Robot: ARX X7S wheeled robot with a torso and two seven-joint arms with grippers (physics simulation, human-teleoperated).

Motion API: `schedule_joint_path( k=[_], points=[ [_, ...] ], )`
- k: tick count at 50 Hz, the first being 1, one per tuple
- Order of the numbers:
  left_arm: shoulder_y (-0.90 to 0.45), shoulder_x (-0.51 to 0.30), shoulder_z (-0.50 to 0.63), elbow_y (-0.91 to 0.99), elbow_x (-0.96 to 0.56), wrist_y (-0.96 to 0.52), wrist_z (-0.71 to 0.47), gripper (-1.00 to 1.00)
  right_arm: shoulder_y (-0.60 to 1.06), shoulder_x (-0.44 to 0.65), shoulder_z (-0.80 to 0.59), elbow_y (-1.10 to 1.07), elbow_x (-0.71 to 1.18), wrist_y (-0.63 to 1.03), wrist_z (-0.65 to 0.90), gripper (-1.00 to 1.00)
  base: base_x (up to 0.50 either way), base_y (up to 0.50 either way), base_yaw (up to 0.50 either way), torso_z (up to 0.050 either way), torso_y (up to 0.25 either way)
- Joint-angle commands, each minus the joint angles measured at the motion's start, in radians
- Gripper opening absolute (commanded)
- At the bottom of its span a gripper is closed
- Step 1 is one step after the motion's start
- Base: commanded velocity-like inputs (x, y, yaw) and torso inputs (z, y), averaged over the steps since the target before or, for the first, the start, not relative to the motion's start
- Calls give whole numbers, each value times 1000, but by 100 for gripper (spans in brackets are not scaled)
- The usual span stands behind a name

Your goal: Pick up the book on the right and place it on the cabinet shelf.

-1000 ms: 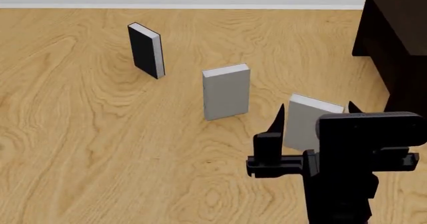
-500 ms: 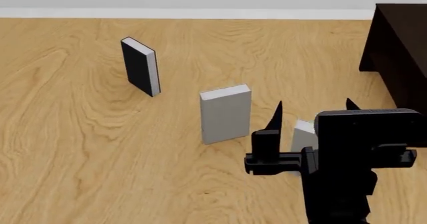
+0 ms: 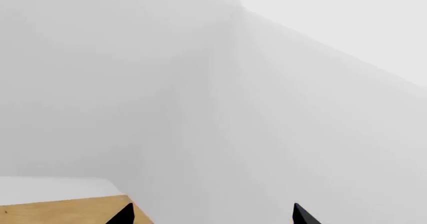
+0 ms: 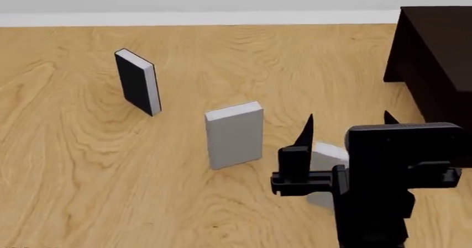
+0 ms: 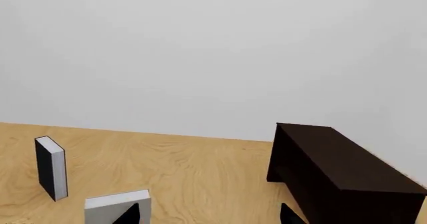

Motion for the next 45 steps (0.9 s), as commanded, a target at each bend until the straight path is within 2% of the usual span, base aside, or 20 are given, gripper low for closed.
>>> schedule_joint_path(
  k=[1, 30, 34, 45],
  points=[
    [22, -5, 22, -8, -6, 24, -12, 100, -6, 3, 7, -11, -2, 9, 16, 100, -199, 8, -492, 0, 0],
    [61, -23, 52, -22, -50, 76, -63, 100, -15, 5, 16, -18, 23, 10, 22, 100, -209, 28, -496, 0, 0],
    [67, -25, 61, -23, -48, 84, -63, 100, -18, -9, 46, -32, 51, 23, 17, 100, -54, 12, -90, 0, 0],
    [80, -34, 74, -24, -60, 99, -80, 100, -13, 12, 10, -28, 29, 20, 29, 100, 0, 0, 0, 0, 0]
  ],
)
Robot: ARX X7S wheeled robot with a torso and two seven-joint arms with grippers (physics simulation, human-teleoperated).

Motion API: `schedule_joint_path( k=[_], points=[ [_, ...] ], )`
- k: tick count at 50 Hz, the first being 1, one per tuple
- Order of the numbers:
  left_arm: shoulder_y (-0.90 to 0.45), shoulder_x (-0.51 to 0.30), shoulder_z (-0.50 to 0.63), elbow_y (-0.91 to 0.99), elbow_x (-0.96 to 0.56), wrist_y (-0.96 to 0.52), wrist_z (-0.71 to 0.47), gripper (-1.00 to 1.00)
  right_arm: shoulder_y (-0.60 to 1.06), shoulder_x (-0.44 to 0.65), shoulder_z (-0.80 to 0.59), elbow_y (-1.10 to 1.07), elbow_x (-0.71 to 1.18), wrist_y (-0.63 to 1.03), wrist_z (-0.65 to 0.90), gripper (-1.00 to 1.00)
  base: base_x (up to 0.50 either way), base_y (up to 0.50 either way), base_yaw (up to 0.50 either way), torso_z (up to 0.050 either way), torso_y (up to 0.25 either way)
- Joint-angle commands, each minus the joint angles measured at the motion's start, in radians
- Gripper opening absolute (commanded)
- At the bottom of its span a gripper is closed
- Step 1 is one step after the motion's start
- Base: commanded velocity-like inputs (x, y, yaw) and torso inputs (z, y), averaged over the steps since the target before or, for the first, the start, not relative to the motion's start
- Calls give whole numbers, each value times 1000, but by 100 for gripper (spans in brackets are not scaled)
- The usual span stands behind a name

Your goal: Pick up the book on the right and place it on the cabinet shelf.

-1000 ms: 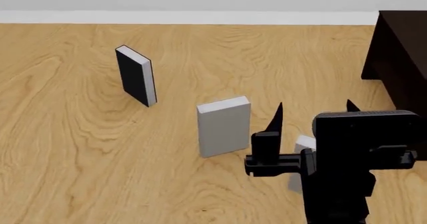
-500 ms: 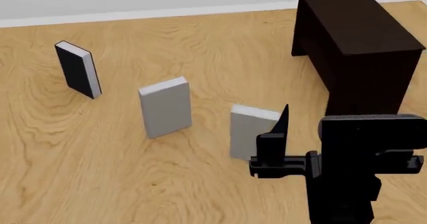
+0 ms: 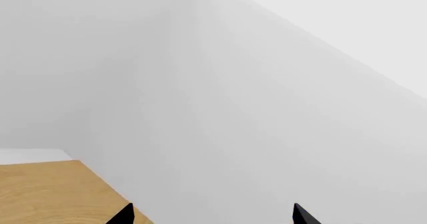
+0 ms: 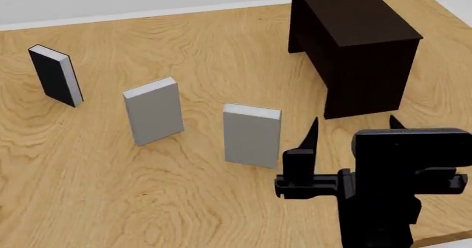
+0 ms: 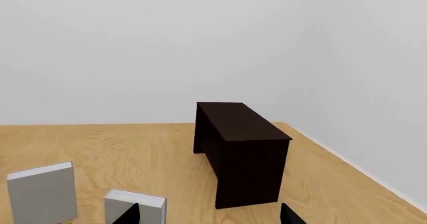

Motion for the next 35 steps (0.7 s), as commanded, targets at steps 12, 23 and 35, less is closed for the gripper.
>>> schedule_joint_path(
  k=[12, 23, 35],
  points=[
    [30, -12, 34, -5, 2, 41, -16, 100, 9, 22, -39, 6, -11, -11, 6, 100, 30, 13, 0, 0, 0],
    [45, -16, 49, -5, 6, 61, -19, 100, 8, 32, -52, 6, -19, -19, 14, 100, 201, 143, 0, 0, 0],
    [54, -26, 59, -8, -6, 73, -34, 100, 16, 31, -47, 7, -8, -10, 18, 100, 218, 142, 0, 0, 0]
  ],
)
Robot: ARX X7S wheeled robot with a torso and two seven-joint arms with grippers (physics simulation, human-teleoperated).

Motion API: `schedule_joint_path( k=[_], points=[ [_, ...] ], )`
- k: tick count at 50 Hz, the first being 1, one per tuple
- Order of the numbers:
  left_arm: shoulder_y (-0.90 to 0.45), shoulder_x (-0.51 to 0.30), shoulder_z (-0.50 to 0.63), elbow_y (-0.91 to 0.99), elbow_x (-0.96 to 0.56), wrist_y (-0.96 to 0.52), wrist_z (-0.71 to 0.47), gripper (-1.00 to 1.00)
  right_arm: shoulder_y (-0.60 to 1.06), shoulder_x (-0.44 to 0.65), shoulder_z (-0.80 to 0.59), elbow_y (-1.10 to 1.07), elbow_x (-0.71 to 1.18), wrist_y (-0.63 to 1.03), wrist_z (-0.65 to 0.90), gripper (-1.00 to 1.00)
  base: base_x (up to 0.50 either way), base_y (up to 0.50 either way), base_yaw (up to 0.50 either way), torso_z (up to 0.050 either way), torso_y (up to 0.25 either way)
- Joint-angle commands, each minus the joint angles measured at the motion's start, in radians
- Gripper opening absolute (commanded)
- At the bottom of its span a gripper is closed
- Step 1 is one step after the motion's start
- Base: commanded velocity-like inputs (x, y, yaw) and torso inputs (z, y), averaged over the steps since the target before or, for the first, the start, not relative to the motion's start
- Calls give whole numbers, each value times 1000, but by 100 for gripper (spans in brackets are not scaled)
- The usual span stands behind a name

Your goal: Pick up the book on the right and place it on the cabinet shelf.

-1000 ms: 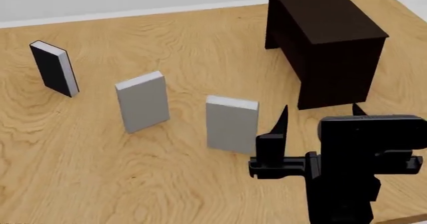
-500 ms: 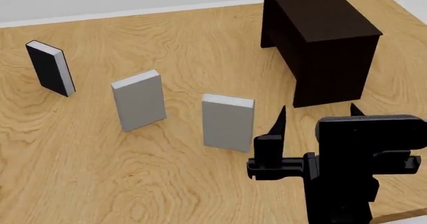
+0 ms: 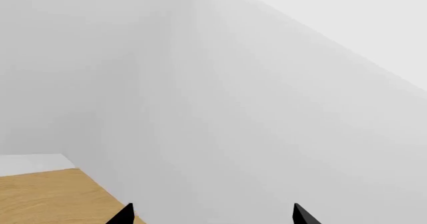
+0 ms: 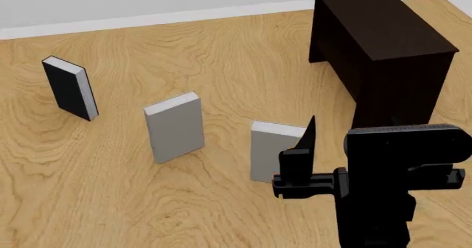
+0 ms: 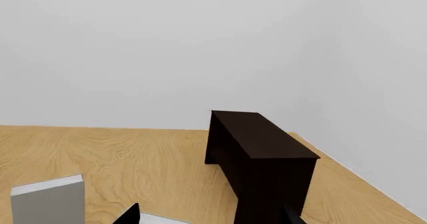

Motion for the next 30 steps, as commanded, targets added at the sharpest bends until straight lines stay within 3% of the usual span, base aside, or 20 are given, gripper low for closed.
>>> schedule_joint_path(
  k=[1, 30],
  points=[
    [12, -7, 11, -3, -5, 15, -10, 100, 9, 3, -5, 1, 3, 7, 5, 100, 221, 141, 0, 0, 0],
    [39, -24, 24, -6, -33, 51, -33, 100, 25, -4, 13, 11, 34, 21, 10, 100, 248, 105, 0, 0, 1]
  ],
)
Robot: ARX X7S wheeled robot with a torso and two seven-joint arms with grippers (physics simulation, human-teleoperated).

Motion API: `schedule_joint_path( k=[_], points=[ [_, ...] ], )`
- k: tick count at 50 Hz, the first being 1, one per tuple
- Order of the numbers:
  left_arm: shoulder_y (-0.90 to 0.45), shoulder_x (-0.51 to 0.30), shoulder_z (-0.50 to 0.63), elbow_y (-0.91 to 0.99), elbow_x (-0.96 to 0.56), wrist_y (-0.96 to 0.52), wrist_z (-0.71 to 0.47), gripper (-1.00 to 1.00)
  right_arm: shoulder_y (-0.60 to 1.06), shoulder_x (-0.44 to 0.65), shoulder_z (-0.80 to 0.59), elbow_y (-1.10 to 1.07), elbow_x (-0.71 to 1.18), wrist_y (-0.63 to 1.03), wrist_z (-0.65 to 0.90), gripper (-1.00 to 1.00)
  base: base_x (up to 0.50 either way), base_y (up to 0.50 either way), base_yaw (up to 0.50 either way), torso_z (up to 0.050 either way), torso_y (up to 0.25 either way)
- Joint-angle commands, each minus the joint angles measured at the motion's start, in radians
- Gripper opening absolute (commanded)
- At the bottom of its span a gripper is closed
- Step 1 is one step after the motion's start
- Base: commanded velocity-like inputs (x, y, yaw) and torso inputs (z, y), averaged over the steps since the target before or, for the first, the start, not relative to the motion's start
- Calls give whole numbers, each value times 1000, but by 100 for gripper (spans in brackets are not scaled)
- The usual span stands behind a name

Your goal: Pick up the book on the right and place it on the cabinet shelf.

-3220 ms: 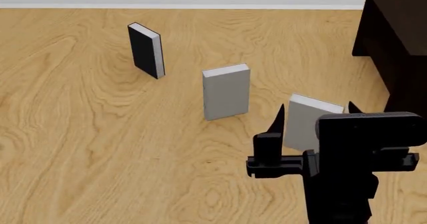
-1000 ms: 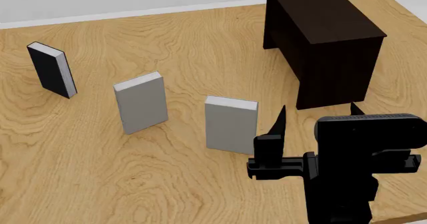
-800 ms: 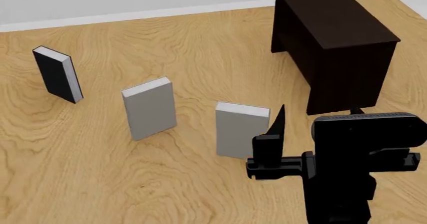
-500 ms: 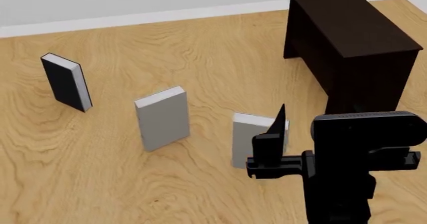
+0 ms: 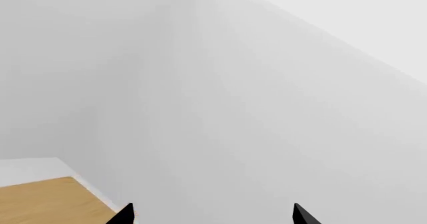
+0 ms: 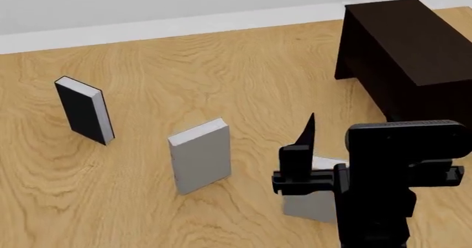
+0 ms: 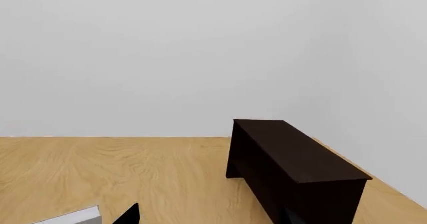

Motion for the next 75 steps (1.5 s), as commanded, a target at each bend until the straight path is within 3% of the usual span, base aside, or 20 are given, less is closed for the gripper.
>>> schedule_joint_path(
  k=[1, 75],
  points=[
    [7, -10, 3, 0, -22, 9, -19, 100, 5, -2, 7, 6, 11, 4, 2, 100, 261, 52, 0, 0, 0],
    [63, -37, 60, -13, -22, 92, -47, 100, -23, 11, 40, -10, 66, -8, 18, 100, 290, -61, 0, 0, 1]
  ],
)
